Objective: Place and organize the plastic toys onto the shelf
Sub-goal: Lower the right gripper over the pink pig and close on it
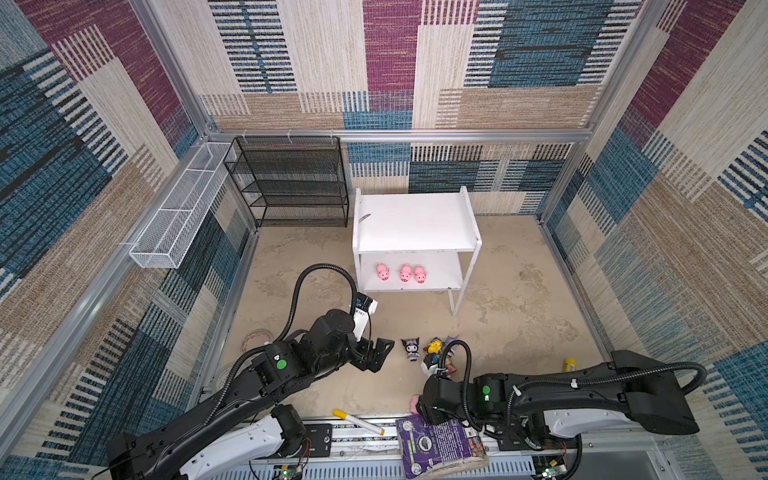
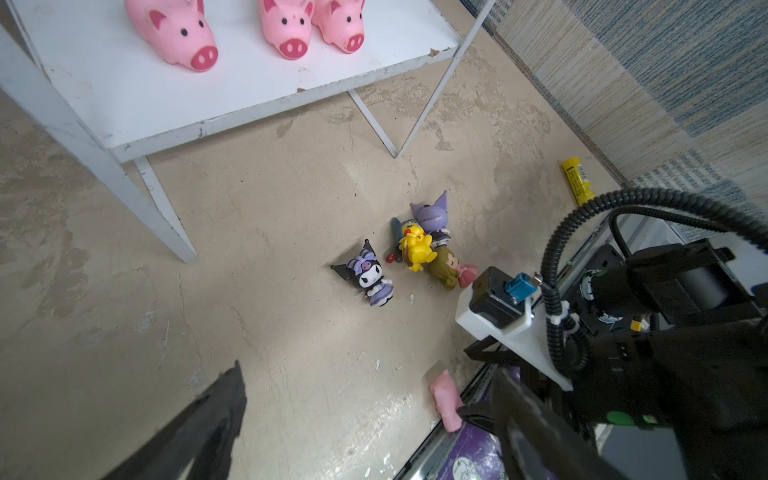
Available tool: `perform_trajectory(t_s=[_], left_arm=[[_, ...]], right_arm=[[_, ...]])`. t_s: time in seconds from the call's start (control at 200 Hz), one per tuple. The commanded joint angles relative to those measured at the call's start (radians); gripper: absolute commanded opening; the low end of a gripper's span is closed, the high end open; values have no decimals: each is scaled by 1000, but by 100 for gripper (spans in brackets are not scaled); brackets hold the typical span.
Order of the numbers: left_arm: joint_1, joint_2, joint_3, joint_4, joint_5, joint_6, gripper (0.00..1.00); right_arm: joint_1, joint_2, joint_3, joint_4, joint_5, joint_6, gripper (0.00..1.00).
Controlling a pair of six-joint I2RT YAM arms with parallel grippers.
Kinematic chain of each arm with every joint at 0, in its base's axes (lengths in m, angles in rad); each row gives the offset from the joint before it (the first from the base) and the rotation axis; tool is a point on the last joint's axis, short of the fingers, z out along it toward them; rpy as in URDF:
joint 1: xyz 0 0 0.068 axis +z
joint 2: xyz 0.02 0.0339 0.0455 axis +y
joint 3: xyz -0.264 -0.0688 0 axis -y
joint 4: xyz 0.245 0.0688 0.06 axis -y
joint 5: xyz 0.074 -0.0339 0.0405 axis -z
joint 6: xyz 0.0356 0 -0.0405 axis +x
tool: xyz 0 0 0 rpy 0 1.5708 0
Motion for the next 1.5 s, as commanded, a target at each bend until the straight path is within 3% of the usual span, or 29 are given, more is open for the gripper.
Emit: perform_trajectory(t_s=[0.0, 0.19, 0.531, 0.891, 1.237, 1.492], left_arm=[[0, 2, 7, 17, -2, 17, 93], [2, -8, 4, 16, -1, 15, 92], [2, -12, -6, 32, 5, 11, 92], [2, -22, -8, 32, 13, 11, 92], [2, -53, -4, 21, -4, 11, 93], [2, -67, -9, 24, -3, 8, 92]], right_arm=[[0, 47, 48, 8, 47, -52, 66], [1, 131, 109, 36, 37, -71, 66], [13, 100, 125, 52, 19, -55, 65], [24, 166, 146, 55, -13, -16, 63], [25, 265, 245, 118, 49, -167, 64], [43, 203, 164, 103, 72, -93, 64]])
